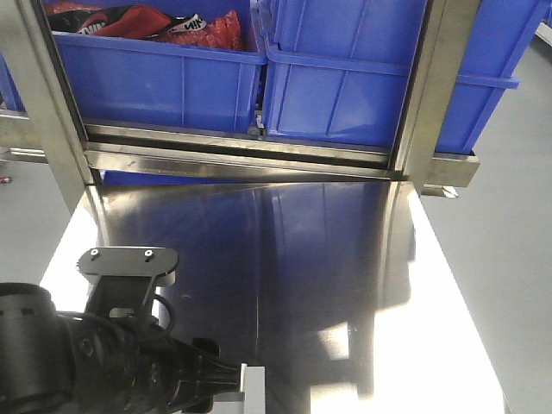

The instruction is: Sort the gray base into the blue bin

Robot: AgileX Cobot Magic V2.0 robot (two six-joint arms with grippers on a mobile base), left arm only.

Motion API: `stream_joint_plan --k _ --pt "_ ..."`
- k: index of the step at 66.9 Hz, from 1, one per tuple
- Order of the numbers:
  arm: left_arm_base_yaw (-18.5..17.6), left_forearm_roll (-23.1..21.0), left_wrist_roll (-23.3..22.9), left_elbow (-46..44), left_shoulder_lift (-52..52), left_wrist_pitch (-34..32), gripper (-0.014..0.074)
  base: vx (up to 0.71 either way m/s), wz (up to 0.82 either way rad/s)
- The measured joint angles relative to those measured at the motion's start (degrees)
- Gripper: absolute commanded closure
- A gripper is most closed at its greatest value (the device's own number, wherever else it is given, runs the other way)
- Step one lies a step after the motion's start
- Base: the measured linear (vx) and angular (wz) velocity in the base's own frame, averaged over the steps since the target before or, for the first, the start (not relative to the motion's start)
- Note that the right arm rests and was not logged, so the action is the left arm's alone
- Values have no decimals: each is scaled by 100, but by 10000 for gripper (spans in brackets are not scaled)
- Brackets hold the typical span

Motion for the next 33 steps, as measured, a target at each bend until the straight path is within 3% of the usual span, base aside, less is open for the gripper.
stream_joint_plan --k 33 --pt "0 -260 -10 243 18 -312 97 0 0"
